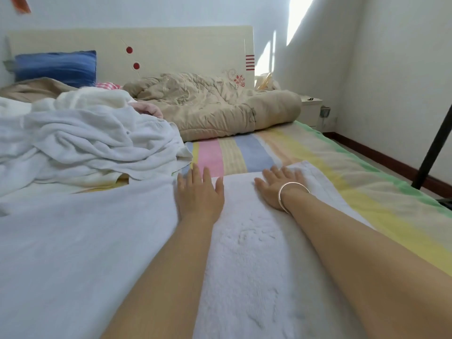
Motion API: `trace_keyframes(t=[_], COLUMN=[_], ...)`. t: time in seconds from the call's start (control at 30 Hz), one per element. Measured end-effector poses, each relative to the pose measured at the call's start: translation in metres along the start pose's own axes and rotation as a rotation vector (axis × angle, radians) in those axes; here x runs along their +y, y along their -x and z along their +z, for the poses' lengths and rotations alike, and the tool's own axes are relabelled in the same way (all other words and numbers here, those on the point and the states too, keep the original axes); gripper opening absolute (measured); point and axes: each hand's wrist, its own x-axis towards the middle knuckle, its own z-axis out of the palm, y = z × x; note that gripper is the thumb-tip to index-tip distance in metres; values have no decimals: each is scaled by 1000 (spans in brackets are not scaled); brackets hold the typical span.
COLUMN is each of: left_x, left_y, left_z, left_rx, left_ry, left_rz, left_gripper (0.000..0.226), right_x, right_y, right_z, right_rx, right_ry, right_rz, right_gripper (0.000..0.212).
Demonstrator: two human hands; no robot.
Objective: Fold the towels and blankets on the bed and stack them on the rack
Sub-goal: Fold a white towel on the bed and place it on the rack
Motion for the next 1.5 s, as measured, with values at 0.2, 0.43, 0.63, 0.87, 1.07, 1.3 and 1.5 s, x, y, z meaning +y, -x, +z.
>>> trace_keyframes(t=[0.2,0.43,0.63,0.87,1.07,1.3,1.5], left_x=[-38,-30,13,41,33,34,27], left_y=[41,158,315,458,525,545,547], left_z=[-31,-106,-197,-276,-318,-332,-336], left_rx=[281,-568,-610,-517,-554,-614,-411], left_ry=[72,57,37,384,491,328,466], left_rz=[192,12,162,306,547,605,549], left_gripper=[40,59,65,88,70,81,39], right_x=[16,112,137,141,142,165,158], right_y=[125,327,424,523,565,588,627], right_z=[-29,-37,-53,-71,-69,-58,-45], right_rx=[-66,-233,-114,-93,-19,176,257], right_ry=[14,164,-90,-480,-630,-644,-327], right_rz=[-148,-9,114,441,403,435,341], right_gripper=[64,83,42,37,37,23,40])
